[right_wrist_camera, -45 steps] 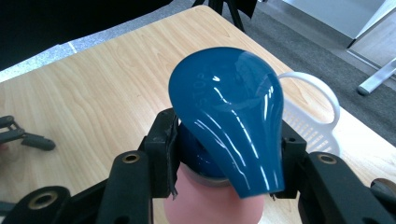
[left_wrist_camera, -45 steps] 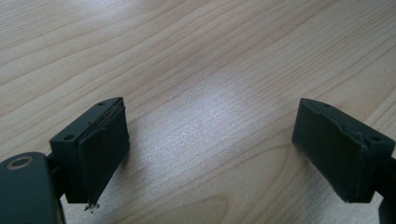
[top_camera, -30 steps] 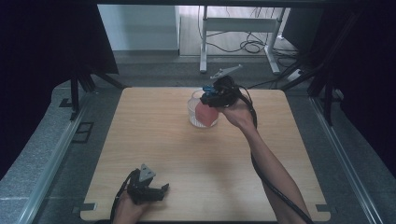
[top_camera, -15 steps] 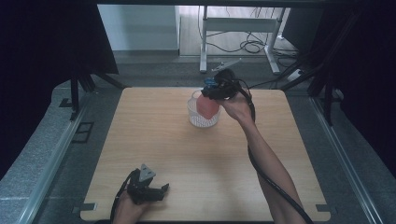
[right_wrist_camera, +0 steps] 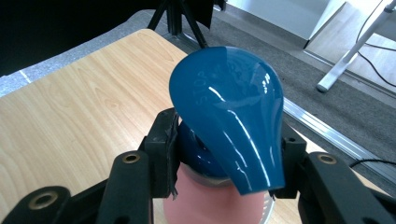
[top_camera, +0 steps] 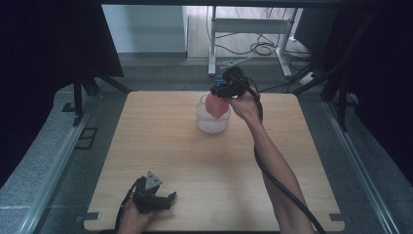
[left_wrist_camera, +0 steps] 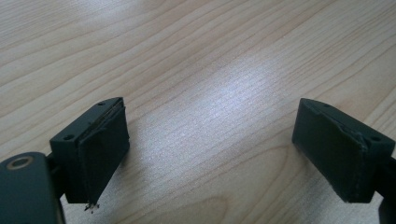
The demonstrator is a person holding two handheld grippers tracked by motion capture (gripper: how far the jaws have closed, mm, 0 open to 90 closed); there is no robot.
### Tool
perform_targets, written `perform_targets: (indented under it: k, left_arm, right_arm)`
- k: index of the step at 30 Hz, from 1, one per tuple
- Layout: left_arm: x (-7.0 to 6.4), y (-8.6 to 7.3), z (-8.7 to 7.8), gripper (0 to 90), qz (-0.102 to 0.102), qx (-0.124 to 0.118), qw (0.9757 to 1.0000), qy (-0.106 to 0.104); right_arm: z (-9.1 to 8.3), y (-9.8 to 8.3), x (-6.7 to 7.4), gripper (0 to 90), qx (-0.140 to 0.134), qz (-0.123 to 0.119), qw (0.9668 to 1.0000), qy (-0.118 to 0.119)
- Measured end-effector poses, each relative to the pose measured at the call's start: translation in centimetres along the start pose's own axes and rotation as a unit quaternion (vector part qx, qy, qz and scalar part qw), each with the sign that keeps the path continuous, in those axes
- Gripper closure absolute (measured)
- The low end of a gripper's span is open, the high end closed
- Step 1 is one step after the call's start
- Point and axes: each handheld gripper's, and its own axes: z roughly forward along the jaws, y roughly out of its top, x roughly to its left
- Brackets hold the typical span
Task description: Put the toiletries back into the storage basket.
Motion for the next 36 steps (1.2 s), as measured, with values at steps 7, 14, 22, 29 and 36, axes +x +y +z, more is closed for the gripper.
perform_targets:
  k: [7, 14, 22, 29, 36]
  left_arm:
    - [0.0, 0.0, 0.0, 10.2, 0.000, 0.000, 1.0000, 0.000]
    - [0.0, 0.0, 0.0, 10.2, 0.000, 0.000, 1.0000, 0.000]
    - [0.0, 0.0, 0.0, 10.2, 0.000, 0.000, 1.0000, 0.000]
    - [0.0, 0.0, 0.0, 10.2, 0.000, 0.000, 1.0000, 0.000]
    - [0.0, 0.0, 0.0, 10.2, -0.001, 0.000, 1.0000, 0.000]
  right_arm:
    - [0.8, -0.3, -0.7, 53.0, -0.003, 0.014, 0.9999, -0.008]
    - [1.4, -0.5, -1.2, 53.0, 0.001, 0.018, 0.9997, -0.014]
    - [2.7, -0.9, -1.0, 53.0, 0.010, 0.015, 0.9997, -0.015]
    - [3.9, -1.6, -0.8, 53.0, 0.017, 0.015, 0.9997, -0.013]
    - [4.9, -2.1, -0.5, 53.0, 0.023, 0.012, 0.9996, -0.012]
